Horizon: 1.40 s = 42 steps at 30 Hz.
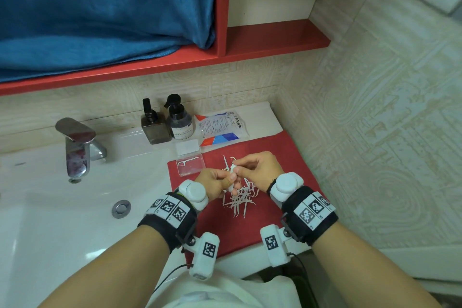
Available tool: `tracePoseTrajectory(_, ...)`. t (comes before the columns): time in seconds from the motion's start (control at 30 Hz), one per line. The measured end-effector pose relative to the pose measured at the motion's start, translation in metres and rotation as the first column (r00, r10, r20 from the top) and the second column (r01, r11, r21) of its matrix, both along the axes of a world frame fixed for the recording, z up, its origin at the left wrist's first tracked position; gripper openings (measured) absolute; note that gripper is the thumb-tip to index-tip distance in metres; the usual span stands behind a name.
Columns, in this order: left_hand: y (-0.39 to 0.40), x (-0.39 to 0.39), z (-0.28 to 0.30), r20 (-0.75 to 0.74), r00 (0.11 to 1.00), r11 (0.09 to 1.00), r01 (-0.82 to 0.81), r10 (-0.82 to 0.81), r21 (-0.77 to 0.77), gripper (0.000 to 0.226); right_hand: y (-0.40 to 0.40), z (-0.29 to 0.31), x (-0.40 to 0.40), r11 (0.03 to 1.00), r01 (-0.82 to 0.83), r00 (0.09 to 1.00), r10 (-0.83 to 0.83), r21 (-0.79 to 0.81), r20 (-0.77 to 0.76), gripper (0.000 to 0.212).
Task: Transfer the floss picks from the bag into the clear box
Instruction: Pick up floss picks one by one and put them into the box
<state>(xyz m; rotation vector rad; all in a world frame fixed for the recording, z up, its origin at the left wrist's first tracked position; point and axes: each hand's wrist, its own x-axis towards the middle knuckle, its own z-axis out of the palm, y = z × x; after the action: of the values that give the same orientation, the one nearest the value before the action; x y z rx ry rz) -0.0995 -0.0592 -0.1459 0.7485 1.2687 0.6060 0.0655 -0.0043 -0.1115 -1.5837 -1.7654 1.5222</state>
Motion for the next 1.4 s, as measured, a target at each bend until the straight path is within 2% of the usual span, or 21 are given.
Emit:
tracePoseTrajectory(0.17,0.003,-0.006,-0.003,-0.001,0.998,0.998,0.059,-0.059,0.001,0.018,-0.003,-0.007,0.000,0.999,-0.046,0.999,0.046,-0.007,0.008,0.016)
tracePoseTrajectory(0.3,0.003,-0.013,-0.005,-0.068,0.995,0.997,0.076,-0.077,-0.011,0.023,-0.002,-0.009,-0.007,0.984,-0.176,0.978,0.176,-0.010,0.108,0.036)
tracePoseTrajectory(0.4,0.003,-0.018,-0.002,-0.098,0.982,0.987,0.161,-0.162,-0.012,0.027,-0.001,-0.007,-0.010,0.935,-0.345,0.927,0.326,0.082,0.187,0.037)
tracePoseTrajectory(0.57,0.011,-0.030,-0.002,-0.234,0.912,0.940,0.341,-0.336,-0.022,0.033,0.005,0.001,-0.014,0.836,-0.540,0.816,0.490,0.102,0.306,0.030)
tracePoseTrajectory(0.7,0.019,-0.027,0.005,-0.331,0.845,0.899,0.437,-0.420,-0.023,0.034,0.007,0.000,-0.019,0.824,-0.549,0.813,0.487,0.142,0.319,0.030)
tracePoseTrajectory(0.9,0.027,-0.029,0.011,-0.354,0.802,0.872,0.479,-0.481,-0.100,0.027,0.001,-0.003,-0.019,0.896,-0.430,0.885,0.395,0.107,0.245,0.026)
tracePoseTrajectory(1.13,0.034,-0.022,0.019,-0.378,0.867,0.945,0.274,-0.324,-0.181,0.032,0.001,-0.004,-0.021,0.907,-0.374,0.908,0.315,0.194,0.276,0.020)
tracePoseTrajectory(1.23,0.041,-0.024,0.022,-0.432,0.874,0.973,0.166,-0.221,-0.160,0.031,0.003,-0.005,-0.018,0.909,-0.338,0.920,0.264,0.243,0.290,0.014)
tracePoseTrajectory(1.33,0.044,-0.034,0.019,-0.561,0.827,0.999,0.006,-0.035,-0.053,0.037,0.005,-0.004,-0.012,0.904,-0.291,0.931,0.191,0.315,0.312,0.017)
tracePoseTrajectory(1.4,0.044,-0.039,0.022,-0.620,0.784,0.999,-0.046,0.024,-0.019,0.035,0.005,-0.002,-0.011,0.898,-0.278,0.927,0.159,0.340,0.340,0.020)
